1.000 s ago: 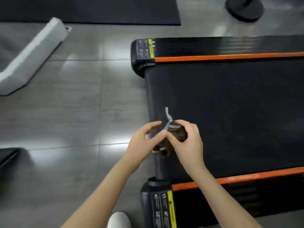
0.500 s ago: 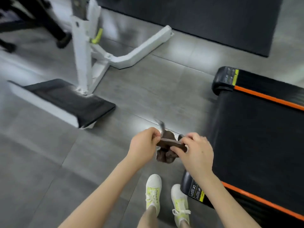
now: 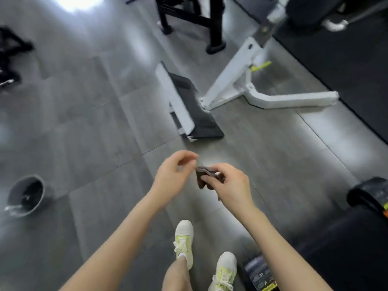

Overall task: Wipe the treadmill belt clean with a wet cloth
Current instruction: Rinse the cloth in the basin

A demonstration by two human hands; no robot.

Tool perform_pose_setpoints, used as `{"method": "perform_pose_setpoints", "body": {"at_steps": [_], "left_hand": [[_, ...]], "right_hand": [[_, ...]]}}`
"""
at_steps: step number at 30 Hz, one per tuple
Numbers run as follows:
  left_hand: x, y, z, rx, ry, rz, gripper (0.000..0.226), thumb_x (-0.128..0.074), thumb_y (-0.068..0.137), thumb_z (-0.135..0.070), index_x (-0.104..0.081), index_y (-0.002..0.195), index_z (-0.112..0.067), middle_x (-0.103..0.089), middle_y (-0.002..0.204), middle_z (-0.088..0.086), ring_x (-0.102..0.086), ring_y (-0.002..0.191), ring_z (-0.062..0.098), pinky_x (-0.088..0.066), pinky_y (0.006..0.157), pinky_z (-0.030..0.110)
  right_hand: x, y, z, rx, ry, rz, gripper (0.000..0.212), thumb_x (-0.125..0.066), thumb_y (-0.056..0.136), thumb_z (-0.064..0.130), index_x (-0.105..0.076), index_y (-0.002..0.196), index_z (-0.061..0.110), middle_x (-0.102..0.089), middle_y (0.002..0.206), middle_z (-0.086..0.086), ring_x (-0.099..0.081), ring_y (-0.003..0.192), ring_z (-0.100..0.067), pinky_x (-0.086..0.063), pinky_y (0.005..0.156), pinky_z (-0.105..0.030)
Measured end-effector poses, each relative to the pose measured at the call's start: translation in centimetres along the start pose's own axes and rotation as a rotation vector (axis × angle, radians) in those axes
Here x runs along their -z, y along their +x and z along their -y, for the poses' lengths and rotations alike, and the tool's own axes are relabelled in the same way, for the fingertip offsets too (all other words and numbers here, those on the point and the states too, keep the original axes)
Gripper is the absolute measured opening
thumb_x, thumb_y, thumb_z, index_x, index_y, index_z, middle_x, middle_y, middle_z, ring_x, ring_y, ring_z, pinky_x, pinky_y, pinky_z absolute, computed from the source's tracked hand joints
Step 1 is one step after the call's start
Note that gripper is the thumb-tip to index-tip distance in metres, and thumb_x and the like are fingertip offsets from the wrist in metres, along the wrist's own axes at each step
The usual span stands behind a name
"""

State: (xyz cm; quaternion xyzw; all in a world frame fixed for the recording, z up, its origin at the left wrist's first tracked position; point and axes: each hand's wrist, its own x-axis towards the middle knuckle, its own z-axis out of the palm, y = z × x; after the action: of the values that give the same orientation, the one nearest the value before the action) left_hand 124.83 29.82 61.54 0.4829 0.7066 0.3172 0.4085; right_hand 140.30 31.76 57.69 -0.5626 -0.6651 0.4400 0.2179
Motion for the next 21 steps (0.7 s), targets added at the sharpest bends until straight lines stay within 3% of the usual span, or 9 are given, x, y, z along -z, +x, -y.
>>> {"method": "perform_pose_setpoints", "body": {"at_steps": [2, 5, 12, 14, 17, 21], "left_hand": [[4.5, -0.7, 1.8, 0.076, -0.171, -0.226, 0.014, -0.058, 0.091, -0.007, -0.065, 0.096, -0.018, -0.065, 0.092, -0.009, -0.055, 0.078, -0.004, -0.041, 0.077, 0.008], [12.3, -2.6, 5.6, 0.187, -0.247, -0.425, 0.016, -0.057, 0.091, -0.005, -0.065, 0.094, -0.018, -0.065, 0.088, -0.007, -0.056, 0.074, -0.003, -0.042, 0.072, 0.007], [29.9, -6.5, 16.5, 0.421, -0.322, -0.546, 0.021, -0.053, 0.092, -0.002, -0.064, 0.087, -0.020, -0.066, 0.081, 0.003, -0.061, 0.075, 0.013, -0.048, 0.082, 0.034], [34.1, -7.4, 19.3, 0.460, -0.311, -0.569, 0.021, -0.055, 0.091, -0.002, -0.064, 0.086, -0.020, -0.067, 0.079, 0.003, -0.061, 0.075, 0.014, -0.048, 0.082, 0.034], [39.8, -8.6, 23.4, 0.524, -0.307, -0.632, 0.022, -0.056, 0.091, -0.002, -0.064, 0.084, -0.021, -0.068, 0.079, 0.002, -0.063, 0.074, 0.013, -0.050, 0.079, 0.031], [45.7, -9.9, 28.2, 0.671, -0.454, -0.811, 0.018, -0.052, 0.093, -0.001, -0.064, 0.090, -0.013, -0.067, 0.082, 0.007, -0.062, 0.075, 0.016, -0.050, 0.078, 0.031]], "right_hand": [[-2.6, 1.0, 3.4, 0.021, -0.062, 0.043, 0.010, -0.070, 0.082, 0.028, -0.070, 0.089, 0.020, -0.069, 0.085, 0.003, -0.063, 0.081, -0.022, -0.048, 0.075, -0.040], [-7.4, 2.5, 8.1, 0.061, -0.170, 0.148, 0.012, -0.066, 0.086, 0.030, -0.070, 0.091, 0.020, -0.070, 0.087, 0.003, -0.061, 0.086, -0.017, -0.040, 0.074, -0.029], [-21.2, 5.8, 17.9, 0.085, -0.264, 0.341, 0.025, -0.062, 0.089, 0.033, -0.061, 0.075, 0.012, -0.065, 0.070, 0.001, -0.059, 0.074, -0.022, -0.043, 0.071, -0.036], [-25.2, 7.1, 20.4, 0.094, -0.261, 0.365, 0.029, -0.063, 0.088, 0.032, -0.059, 0.071, 0.008, -0.063, 0.065, -0.001, -0.056, 0.067, -0.021, -0.041, 0.066, -0.033], [-31.3, 9.7, 24.5, 0.082, -0.232, 0.410, 0.025, -0.065, 0.087, 0.028, -0.060, 0.070, 0.011, -0.060, 0.056, 0.010, -0.052, 0.056, -0.006, -0.035, 0.056, -0.022], [-39.6, 13.7, 29.5, 0.050, -0.165, 0.497, 0.017, -0.066, 0.087, 0.020, -0.063, 0.075, 0.008, -0.063, 0.058, 0.013, -0.058, 0.057, -0.005, -0.046, 0.066, -0.036]]}}
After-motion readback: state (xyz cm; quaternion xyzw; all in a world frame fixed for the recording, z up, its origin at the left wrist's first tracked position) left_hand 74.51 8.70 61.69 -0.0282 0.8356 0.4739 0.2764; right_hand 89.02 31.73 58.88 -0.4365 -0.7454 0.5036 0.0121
